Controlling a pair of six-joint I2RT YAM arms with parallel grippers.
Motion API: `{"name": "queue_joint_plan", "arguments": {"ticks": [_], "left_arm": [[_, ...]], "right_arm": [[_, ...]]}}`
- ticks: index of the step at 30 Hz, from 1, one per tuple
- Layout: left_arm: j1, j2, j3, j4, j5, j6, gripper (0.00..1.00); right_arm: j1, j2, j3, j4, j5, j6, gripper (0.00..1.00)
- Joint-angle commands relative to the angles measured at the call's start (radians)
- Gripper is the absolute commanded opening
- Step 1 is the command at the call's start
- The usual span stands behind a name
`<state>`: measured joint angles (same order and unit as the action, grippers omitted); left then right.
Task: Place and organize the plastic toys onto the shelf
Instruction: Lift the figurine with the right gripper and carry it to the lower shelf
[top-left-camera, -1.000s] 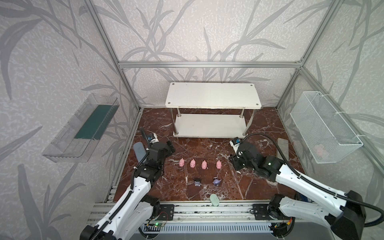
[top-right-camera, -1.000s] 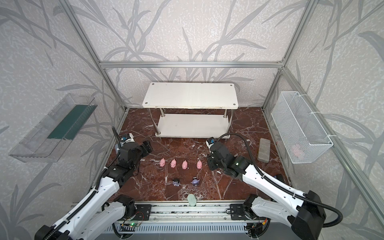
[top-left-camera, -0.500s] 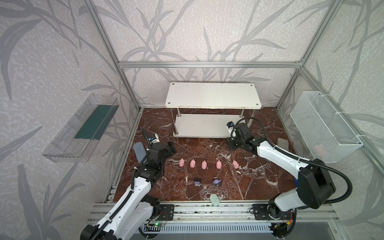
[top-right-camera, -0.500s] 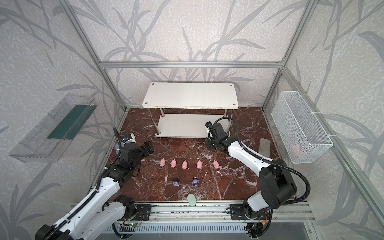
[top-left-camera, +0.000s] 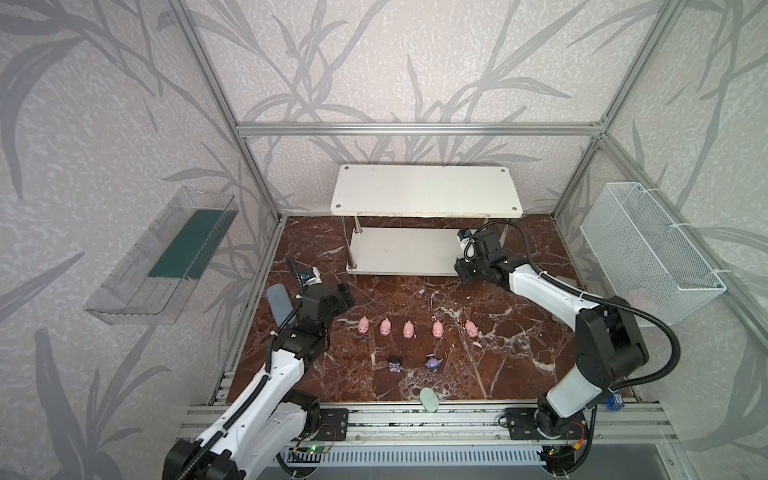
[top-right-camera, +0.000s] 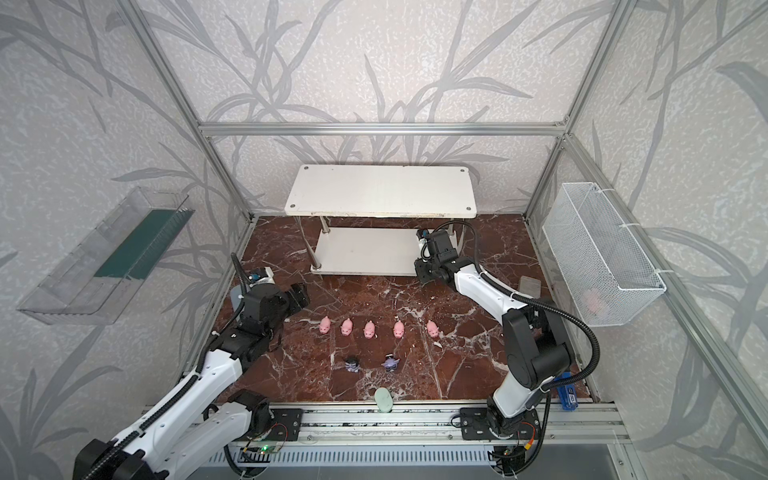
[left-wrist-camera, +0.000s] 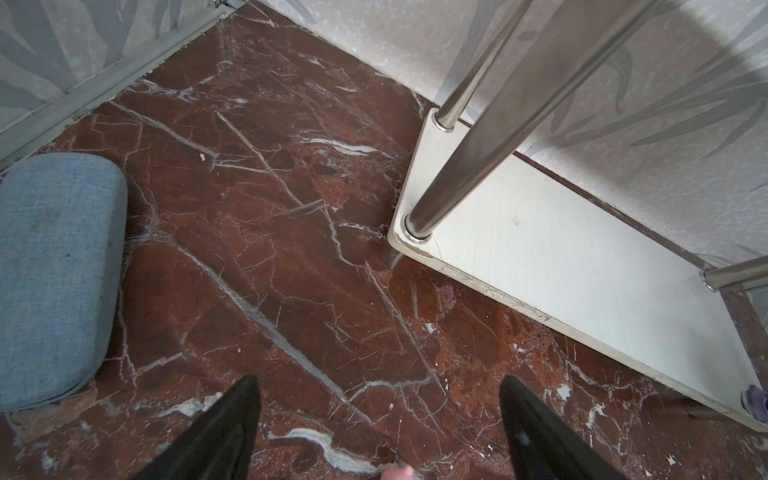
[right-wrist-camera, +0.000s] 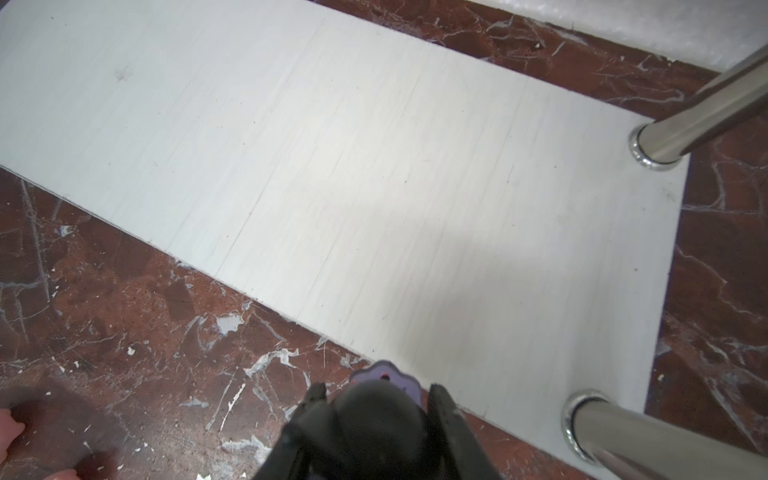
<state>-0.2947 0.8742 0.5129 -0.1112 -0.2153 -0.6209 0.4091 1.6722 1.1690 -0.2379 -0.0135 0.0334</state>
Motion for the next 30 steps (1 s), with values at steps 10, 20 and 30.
{"name": "queue_joint_plan", "arguments": {"ticks": [10,20,30], "left_arm": [[-0.004,0.017,-0.001,0.019,0.002,-0.008,0.88],[-0.005,0.025,-0.002,0.023,-0.009,-0.010,0.88],[-0.005,0.049,0.003,0.035,-0.001,-0.007,0.88]], "right_arm": [[-0.059,0.111,0.100,0.021,-0.037,-0.010,0.31],[-0.086,0.149,0.147,0.006,-0.052,-0.013,0.31],[-0.092,0.196,0.177,-0.002,-0.060,-0.009,0.31]]}}
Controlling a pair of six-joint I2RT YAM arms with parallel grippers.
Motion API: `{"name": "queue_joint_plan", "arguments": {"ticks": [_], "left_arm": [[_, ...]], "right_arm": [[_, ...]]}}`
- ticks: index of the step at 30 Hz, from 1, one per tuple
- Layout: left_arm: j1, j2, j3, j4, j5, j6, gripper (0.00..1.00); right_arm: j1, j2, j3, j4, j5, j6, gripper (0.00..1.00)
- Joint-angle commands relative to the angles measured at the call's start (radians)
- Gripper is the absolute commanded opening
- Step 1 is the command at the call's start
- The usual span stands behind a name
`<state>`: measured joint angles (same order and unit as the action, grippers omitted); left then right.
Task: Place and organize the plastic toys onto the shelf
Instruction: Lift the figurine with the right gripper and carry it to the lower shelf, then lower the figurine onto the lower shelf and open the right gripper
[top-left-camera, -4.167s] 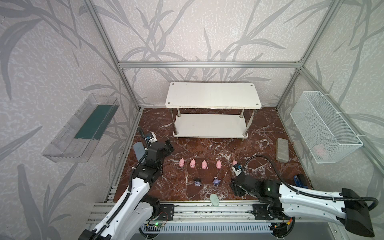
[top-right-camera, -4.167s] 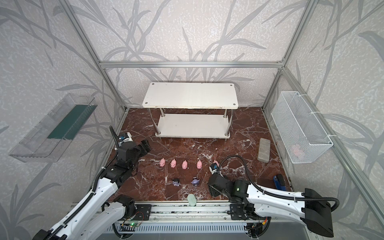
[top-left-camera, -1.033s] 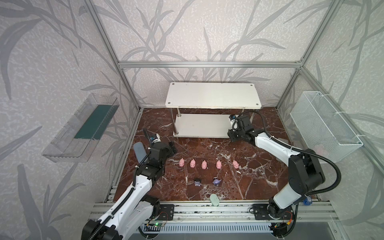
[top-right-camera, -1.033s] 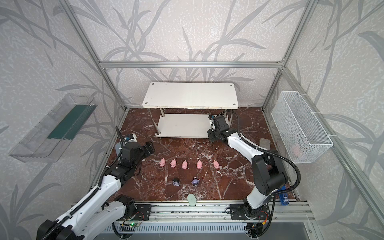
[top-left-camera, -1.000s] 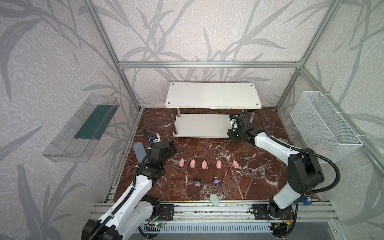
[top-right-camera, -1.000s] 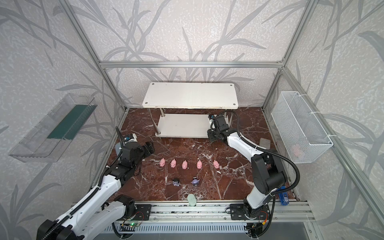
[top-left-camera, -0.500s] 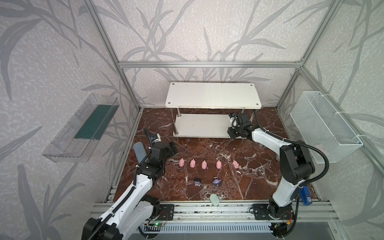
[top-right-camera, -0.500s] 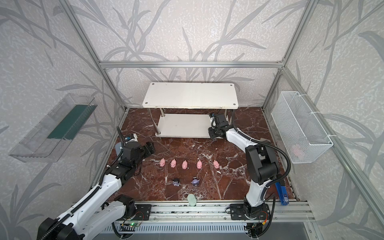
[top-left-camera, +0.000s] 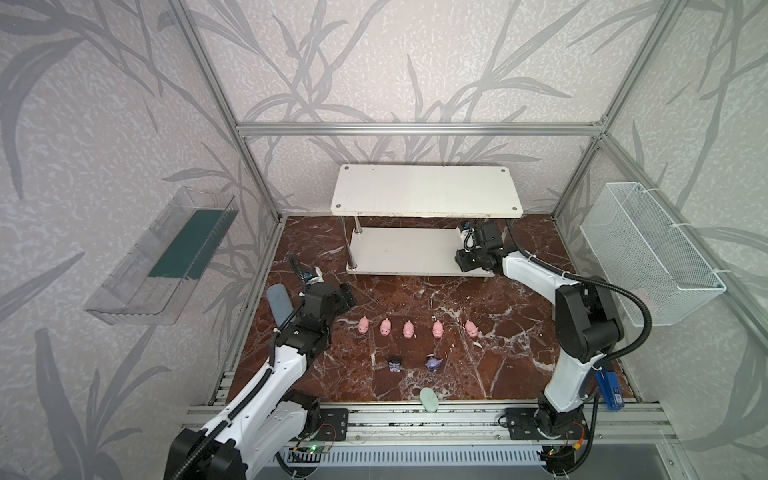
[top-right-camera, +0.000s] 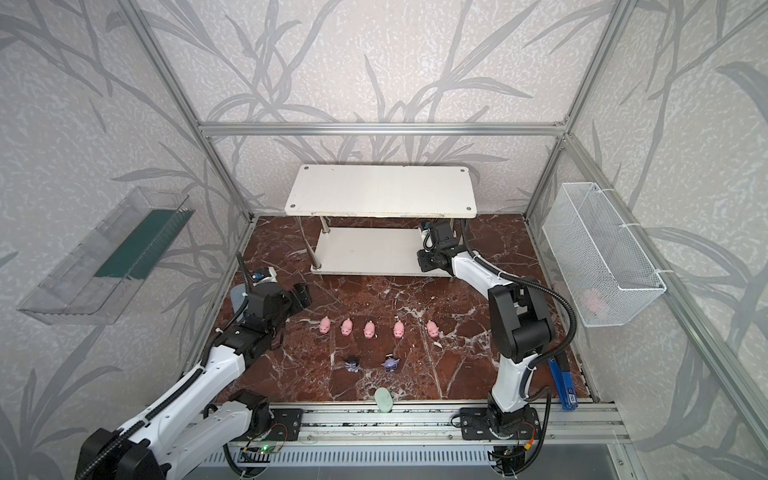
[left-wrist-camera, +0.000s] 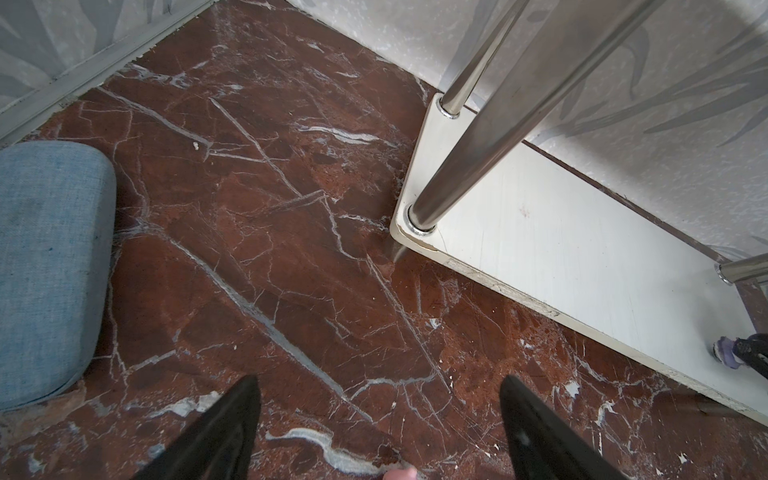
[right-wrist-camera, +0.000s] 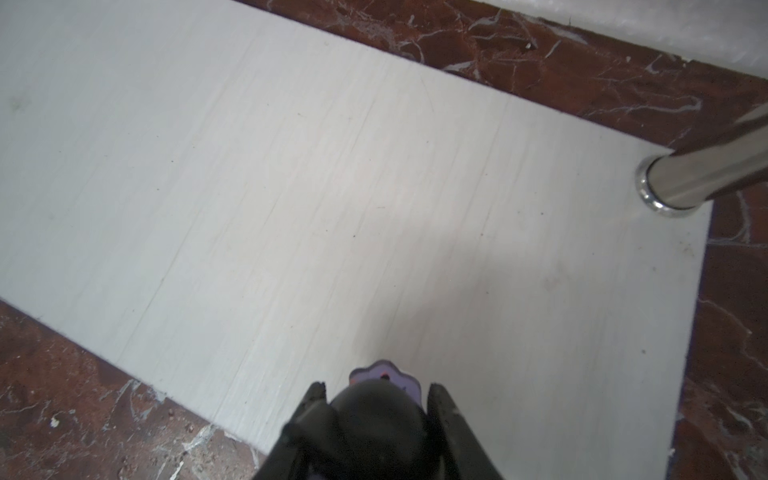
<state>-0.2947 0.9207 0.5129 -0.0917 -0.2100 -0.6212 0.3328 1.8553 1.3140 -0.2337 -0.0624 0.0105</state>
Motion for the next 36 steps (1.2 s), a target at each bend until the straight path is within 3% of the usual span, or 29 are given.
{"name": "queue_joint_plan", "arguments": {"ticks": [1,36], "left_arm": [[-0.004,0.003,0.002,0.017,-0.005,-0.007,0.88],[-0.004,0.006,-0.009,0.029,-0.007,-0.010,0.88]], "right_arm": [[-0.017,0.017,0.034,-0.009,-0.013,0.015,0.31],[-0.023,0.018,0.029,-0.003,0.007,0.023,0.47]]}}
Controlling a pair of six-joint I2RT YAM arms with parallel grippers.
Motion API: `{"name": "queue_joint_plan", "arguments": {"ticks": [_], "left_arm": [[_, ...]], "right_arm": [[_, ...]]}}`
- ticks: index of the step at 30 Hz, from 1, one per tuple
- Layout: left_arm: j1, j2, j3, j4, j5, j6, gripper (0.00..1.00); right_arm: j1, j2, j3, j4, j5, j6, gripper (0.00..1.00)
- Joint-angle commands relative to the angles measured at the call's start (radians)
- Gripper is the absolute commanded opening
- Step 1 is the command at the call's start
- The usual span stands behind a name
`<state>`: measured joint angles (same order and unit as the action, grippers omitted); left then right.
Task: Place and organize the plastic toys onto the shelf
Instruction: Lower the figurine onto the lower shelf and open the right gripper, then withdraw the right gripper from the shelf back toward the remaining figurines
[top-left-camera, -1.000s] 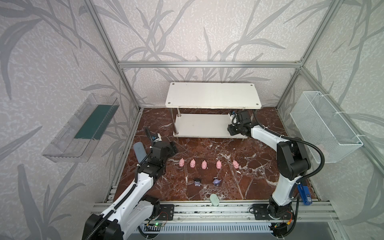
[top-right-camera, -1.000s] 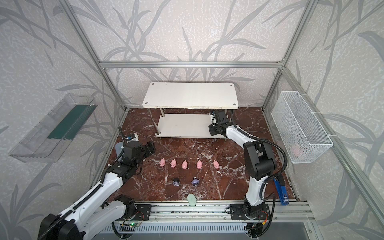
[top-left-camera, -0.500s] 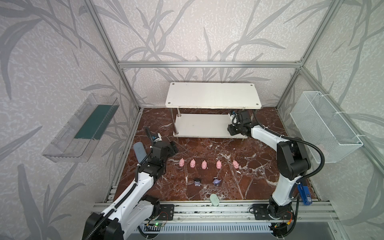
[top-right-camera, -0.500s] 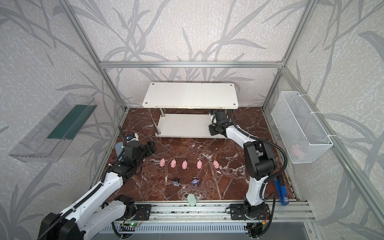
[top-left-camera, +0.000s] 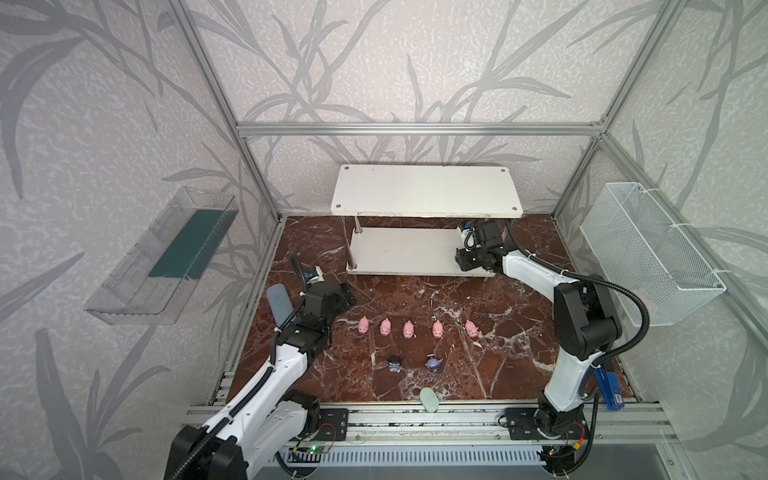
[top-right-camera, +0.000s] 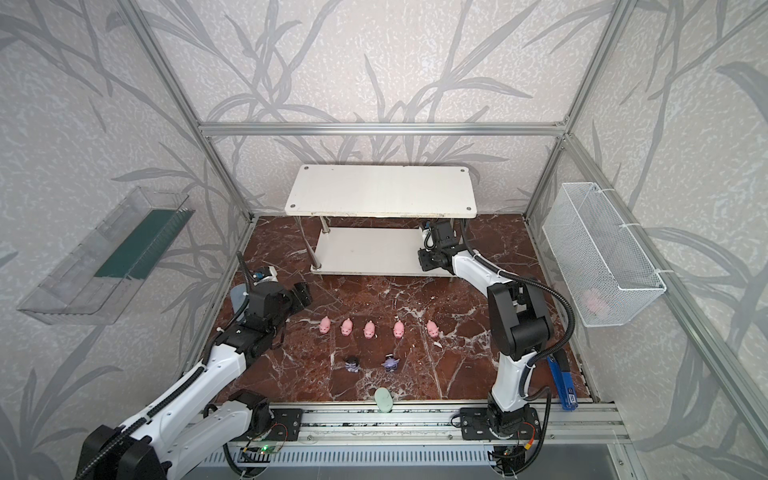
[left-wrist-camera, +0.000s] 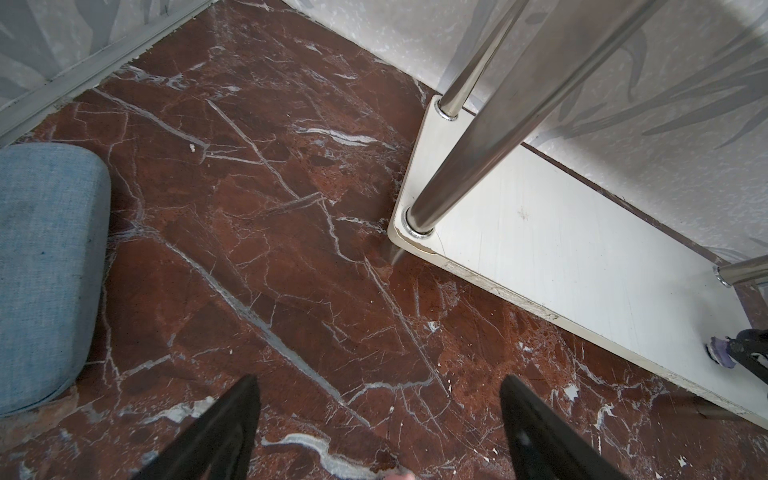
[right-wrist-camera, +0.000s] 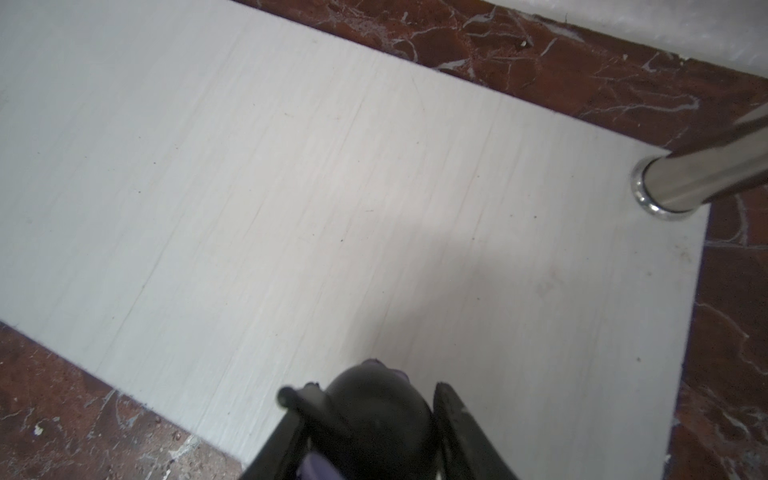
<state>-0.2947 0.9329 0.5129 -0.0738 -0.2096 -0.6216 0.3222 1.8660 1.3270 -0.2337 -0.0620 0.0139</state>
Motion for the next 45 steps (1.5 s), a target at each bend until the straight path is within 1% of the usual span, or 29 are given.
{"name": "queue_joint_plan", "arguments": {"ticks": [1,12,28,34,39,45], "left_arm": [[-0.004,-0.006,-0.009,0.011,-0.007,-0.009,0.88],[-0.004,-0.002,-0.011,0.015,-0.008,-0.009,0.88],[-0.004,-0.011,-0.023,0.017,-0.015,-0.010,0.88],[-0.004,-0.017,-0.028,0.014,-0.013,-0.015,0.89],[-0.005,-0.031,-0.028,0.002,-0.013,-0.018,0.88],[-0.006,-0.064,-0.037,-0.027,-0.014,-0.030,0.88]], "right_arm": [[-0.012,0.006,0.015,-0.003,0.006,0.020,0.47],[-0.012,-0.020,-0.011,0.020,0.011,0.026,0.52],[-0.012,-0.118,-0.103,0.068,0.019,0.053,0.55],[-0.012,-0.154,-0.146,0.078,-0.006,0.066,0.56],[-0.011,-0.228,-0.193,0.087,-0.052,0.083,0.56],[-0.012,-0.343,-0.296,0.128,-0.099,0.123,0.57]]}}
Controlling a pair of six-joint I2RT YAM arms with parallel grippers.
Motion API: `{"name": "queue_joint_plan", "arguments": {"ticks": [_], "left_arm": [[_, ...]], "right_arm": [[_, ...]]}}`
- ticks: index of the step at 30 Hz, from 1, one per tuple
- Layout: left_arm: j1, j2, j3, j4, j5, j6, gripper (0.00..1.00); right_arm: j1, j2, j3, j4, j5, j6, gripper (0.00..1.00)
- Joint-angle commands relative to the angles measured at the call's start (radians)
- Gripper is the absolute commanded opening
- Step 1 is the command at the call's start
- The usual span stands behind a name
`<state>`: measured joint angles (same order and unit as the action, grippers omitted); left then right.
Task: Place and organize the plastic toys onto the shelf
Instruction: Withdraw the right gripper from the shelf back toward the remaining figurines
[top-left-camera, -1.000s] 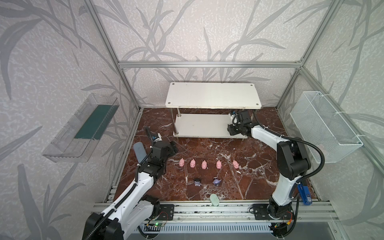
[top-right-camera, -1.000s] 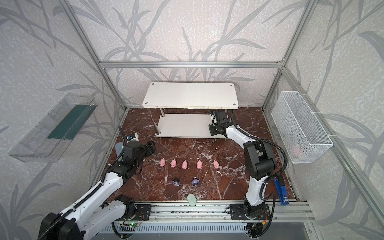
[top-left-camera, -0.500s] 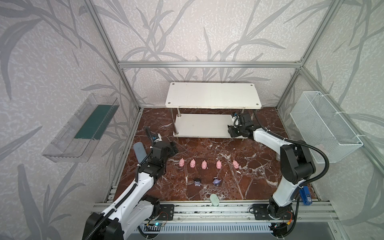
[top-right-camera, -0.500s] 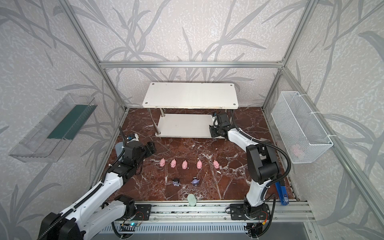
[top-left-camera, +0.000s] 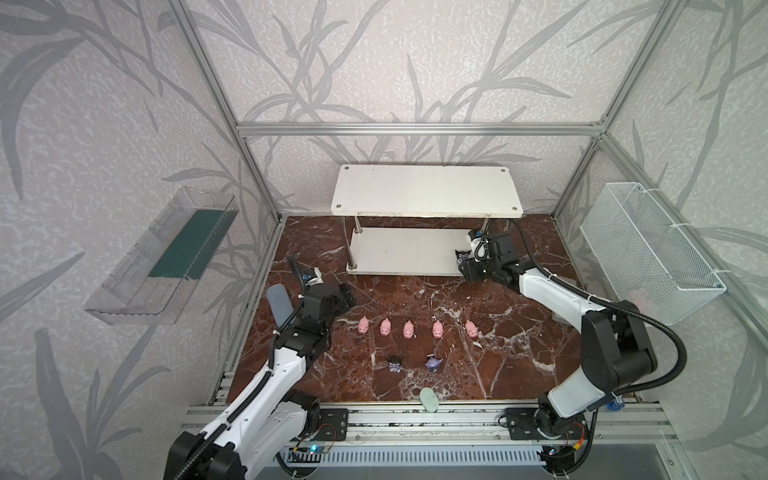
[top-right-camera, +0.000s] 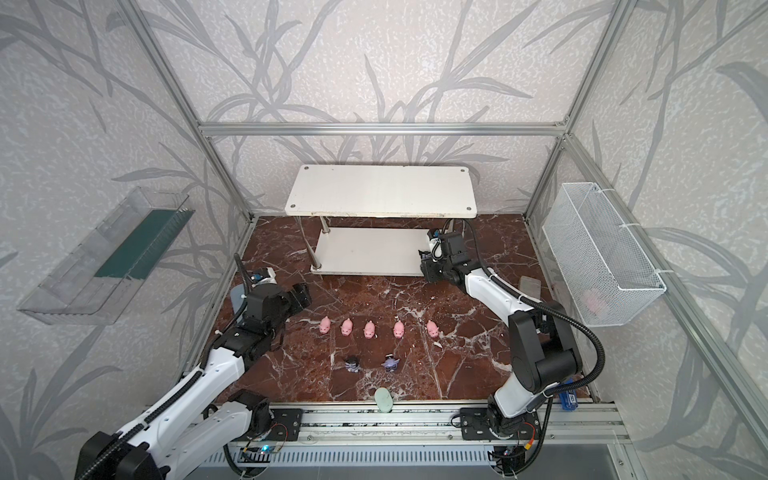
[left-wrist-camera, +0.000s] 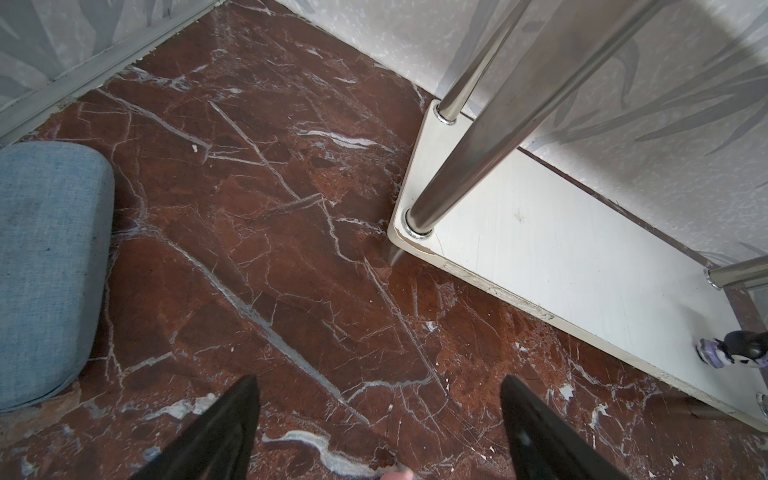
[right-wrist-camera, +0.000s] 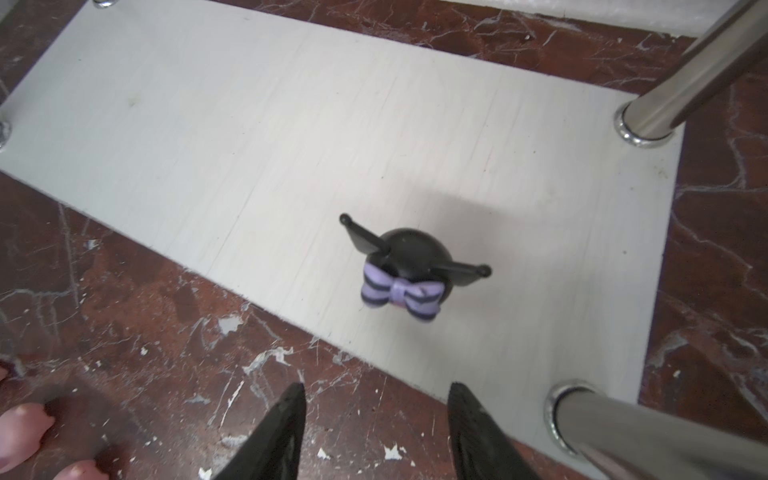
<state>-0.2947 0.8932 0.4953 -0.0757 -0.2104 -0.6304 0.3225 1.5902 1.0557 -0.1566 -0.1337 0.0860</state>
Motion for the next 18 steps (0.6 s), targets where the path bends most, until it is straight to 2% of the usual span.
{"name": "queue_joint_plan", "arguments": {"ticks": [1,8,13,18], "left_arm": [[-0.006,-0.031,-0.020,-0.032,-0.015,-0.023,0.88],[-0.017,-0.079,-0.004,-0.123,-0.027,-0.025,0.89],[-0.060,-0.116,-0.007,-0.175,-0.053,-0.056,0.89],[-0.119,-0.139,-0.016,-0.199,-0.086,-0.081,0.89]], "right_arm": [[-0.011,-0.091,-0.046,0.058,-0.036,0.057,0.57],[-0.002,-0.296,-0.186,0.052,-0.067,0.082,0.57],[0.017,-0.456,-0.289,-0.004,-0.054,0.094,0.57],[0.094,-0.638,-0.401,-0.053,-0.027,0.124,0.57]]}}
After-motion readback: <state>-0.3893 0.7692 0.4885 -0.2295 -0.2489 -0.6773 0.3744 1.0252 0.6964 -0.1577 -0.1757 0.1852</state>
